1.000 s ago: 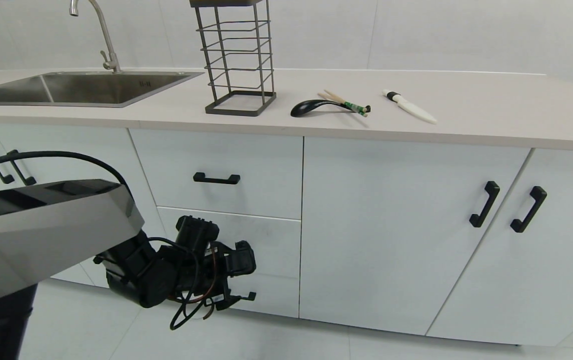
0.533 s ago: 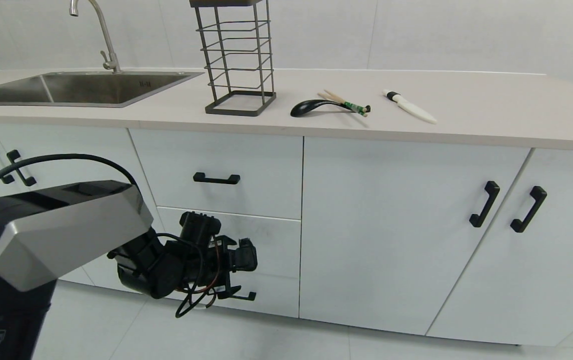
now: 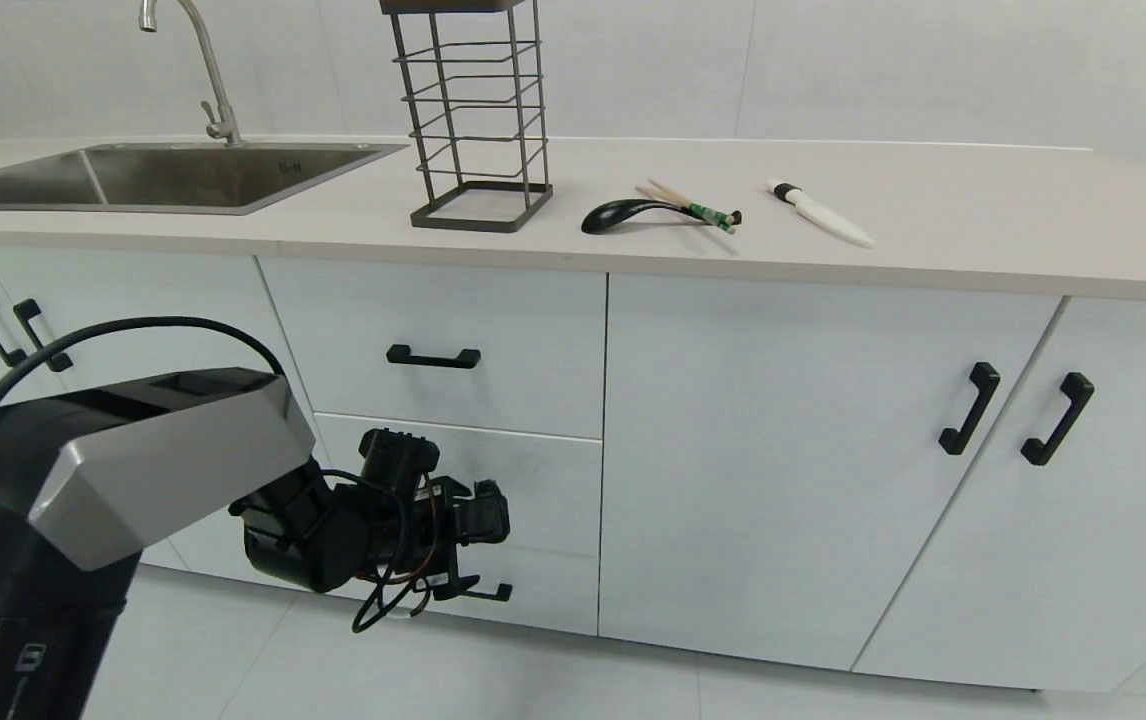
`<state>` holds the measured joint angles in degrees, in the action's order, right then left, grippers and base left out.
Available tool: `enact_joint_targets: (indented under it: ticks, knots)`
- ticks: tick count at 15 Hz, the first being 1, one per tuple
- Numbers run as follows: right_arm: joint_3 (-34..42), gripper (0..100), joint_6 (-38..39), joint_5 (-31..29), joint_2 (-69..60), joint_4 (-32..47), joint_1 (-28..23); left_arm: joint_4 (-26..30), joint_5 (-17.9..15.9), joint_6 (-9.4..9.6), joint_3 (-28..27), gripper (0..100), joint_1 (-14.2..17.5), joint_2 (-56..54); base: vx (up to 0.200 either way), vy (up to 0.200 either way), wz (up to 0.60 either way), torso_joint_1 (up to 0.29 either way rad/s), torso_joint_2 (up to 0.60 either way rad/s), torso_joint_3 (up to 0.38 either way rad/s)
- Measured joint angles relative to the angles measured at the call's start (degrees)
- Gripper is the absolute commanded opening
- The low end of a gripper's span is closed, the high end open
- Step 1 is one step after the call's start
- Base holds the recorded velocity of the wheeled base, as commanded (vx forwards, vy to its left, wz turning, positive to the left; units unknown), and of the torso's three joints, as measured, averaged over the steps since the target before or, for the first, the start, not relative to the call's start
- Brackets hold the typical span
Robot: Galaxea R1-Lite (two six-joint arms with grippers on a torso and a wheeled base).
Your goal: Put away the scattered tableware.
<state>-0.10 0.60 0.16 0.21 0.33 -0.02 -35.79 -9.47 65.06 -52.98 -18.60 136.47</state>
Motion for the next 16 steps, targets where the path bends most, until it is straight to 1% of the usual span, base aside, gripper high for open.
enact_joint_targets:
  ticks: [3,8,11,16]
  knots:
    - [0.00,0,0.02,0.02,0.00,0.00,0.02,1.22,-1.58,-0.09,-0.07,100,0.11,0.85,0.000,0.000,0.00,0.000,0.00,0.000]
    - [0.00,0,0.02,0.00,0.00,0.00,0.02,1.83,-1.96,-0.11,2.54,100,-0.07,0.66,0.000,0.000,0.00,0.000,0.00,0.000]
    - [0.00,0,0.02,0.00,0.00,0.00,0.02,2.62,-2.05,-0.15,2.96,100,-0.05,0.51,0.000,0.000,0.00,0.000,0.00,0.000]
    - [0.00,0,0.02,0.00,0.00,0.00,0.02,2.24,-1.96,-0.24,5.66,100,0.00,-2.79,0.000,0.000,0.00,0.000,0.00,0.000]
